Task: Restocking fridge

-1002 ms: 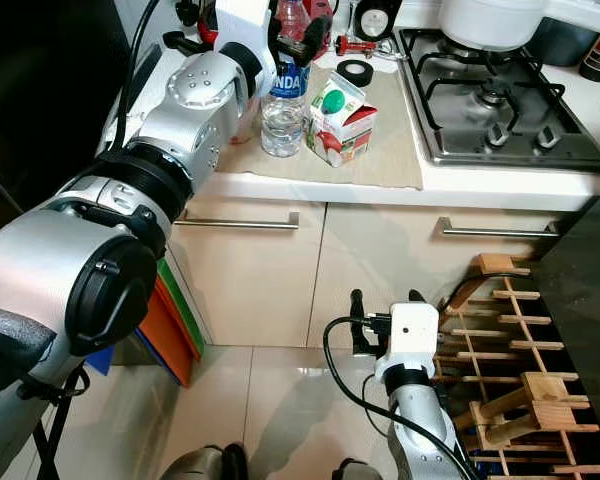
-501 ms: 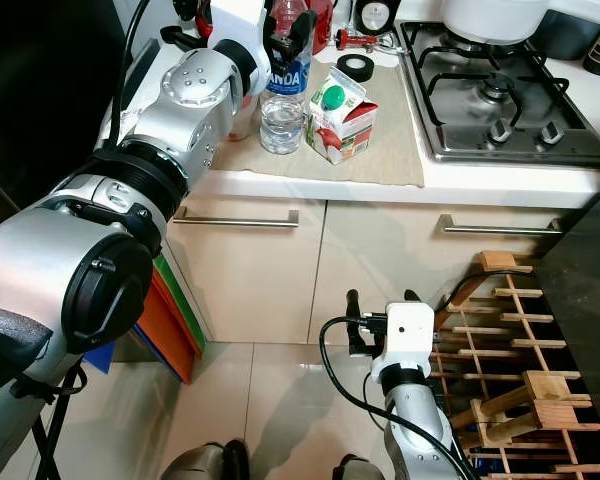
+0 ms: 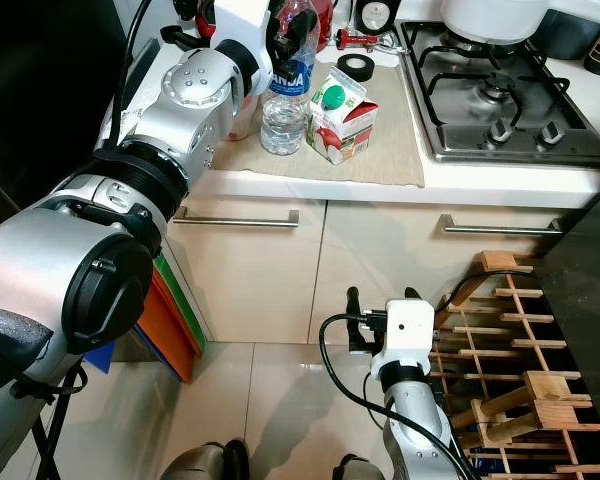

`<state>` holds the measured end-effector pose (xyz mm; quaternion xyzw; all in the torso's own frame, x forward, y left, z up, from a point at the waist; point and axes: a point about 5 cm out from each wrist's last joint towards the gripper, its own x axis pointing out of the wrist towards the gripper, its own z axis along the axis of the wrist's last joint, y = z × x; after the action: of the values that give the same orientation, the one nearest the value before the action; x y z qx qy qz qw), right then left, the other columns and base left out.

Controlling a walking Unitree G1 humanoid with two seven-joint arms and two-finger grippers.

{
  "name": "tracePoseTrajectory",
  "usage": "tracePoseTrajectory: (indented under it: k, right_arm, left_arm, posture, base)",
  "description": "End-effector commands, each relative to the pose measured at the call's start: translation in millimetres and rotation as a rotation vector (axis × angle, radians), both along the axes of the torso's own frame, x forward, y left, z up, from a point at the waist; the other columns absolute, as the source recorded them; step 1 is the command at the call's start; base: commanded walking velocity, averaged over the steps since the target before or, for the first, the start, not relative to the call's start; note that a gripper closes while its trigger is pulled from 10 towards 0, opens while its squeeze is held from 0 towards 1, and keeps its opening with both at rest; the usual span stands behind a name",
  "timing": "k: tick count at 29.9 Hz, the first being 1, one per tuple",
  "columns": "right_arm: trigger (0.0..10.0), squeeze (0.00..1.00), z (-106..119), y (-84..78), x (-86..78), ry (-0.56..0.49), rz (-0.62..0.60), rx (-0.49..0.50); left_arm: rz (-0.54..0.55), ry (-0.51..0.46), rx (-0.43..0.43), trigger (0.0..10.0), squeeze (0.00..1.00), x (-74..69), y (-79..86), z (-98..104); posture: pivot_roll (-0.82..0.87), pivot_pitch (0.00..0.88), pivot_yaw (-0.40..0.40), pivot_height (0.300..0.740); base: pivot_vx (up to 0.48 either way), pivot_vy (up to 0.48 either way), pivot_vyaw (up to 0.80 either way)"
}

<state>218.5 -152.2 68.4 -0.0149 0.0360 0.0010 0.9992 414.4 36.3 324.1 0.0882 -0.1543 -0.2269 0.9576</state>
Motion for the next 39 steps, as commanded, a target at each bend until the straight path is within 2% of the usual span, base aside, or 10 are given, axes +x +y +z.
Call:
tracePoseTrajectory:
  k: [1, 2, 3, 4, 17, 24, 28, 34, 35, 39]
  right_arm:
    - [10.0, 0.0, -2, 0.5, 1.1, 0.013, 0.003, -0.009]
    - [10.0, 0.0, -2, 0.5, 1.1, 0.013, 0.003, -0.009]
    - [10.0, 0.0, -2, 0.7, 1.8, 0.013, 0.004, -0.01]
    - [10.0, 0.0, -2, 0.9, 2.5, 0.013, 0.005, -0.01]
    - [10.0, 0.0, -2, 2.8, 6.7, 0.008, 0.008, -0.007]
    - [10.0, 0.0, -2, 4.5, 16.5, -0.005, 0.013, -0.003]
    - [10.0, 0.0, -1, 4.9, 20.9, -0.012, 0.015, -0.003]
    - [10.0, 0.0, 0, 7.0, 32.4, -0.026, 0.027, -0.003]
    - [10.0, 0.0, 1, 8.0, 40.0, -0.036, 0.033, -0.003]
    - [10.0, 0.0, 2, 8.1, 46.6, -0.045, 0.042, -0.007]
  left_arm:
    - [0.003, -0.016, -0.005, 0.7, 0.0, 0.5, 4.3, 7]
    - [0.003, -0.016, -0.005, 0.7, 0.0, 0.5, 4.3, 7]
    - [0.009, -0.019, -0.005, 5.0, 0.0, 0.7, 5.2, 7]
    - [0.018, -0.02, -0.003, 10.0, 0.0, 1.1, 6.6, 7]
    - [0.071, -0.098, -0.078, 10.0, 0.0, 1.2, 22.8, 32]
    - [-0.037, -0.223, -0.127, 10.0, 0.0, -9.4, 16.3, 61]
    - [-0.054, -0.269, -0.127, 10.0, 0.0, -12.7, 16.5, 66]
    - [-0.012, -0.326, -0.142, 10.0, 0.0, -13.6, 33.6, 75]
    - [0.001, -0.371, -0.153, 10.0, 0.0, -16.0, 47.8, 82]
    - [-0.023, -0.45, -0.167, 10.0, 0.0, -26.1, 66.4, 96]
  posture:
    - [-0.06, 0.108, 0.046, 0.74]
    - [-0.06, 0.108, 0.046, 0.74]
    - [-0.05, 0.106, 0.047, 0.74]
    - [-0.05, 0.106, 0.048, 0.74]
    - [-0.03, 0.098, 0.044, 0.74]
    - [0.0, 0.068, 0.041, 0.74]
    - [0.01, 0.053, 0.039, 0.74]
    - [0.04, 0.015, 0.035, 0.74]
    - [0.06, 0.0, 0.029, 0.74]
    - [0.08, 0.0, 0.025, 0.74]
  base:
    - [0.0, 0.0, 0.0]
    - [0.0, 0.0, 0.0]
    - [0.0, 0.0, 0.0]
    - [0.0, 0.0, 0.0]
    - [0.0, 0.0, 0.0]
    - [0.0, 0.0, 0.0]
    - [0.0, 0.0, 0.0]
    - [0.0, 0.0, 0.0]
    - [0.0, 0.0, 0.0]
    - [0.0, 0.0, 0.0]
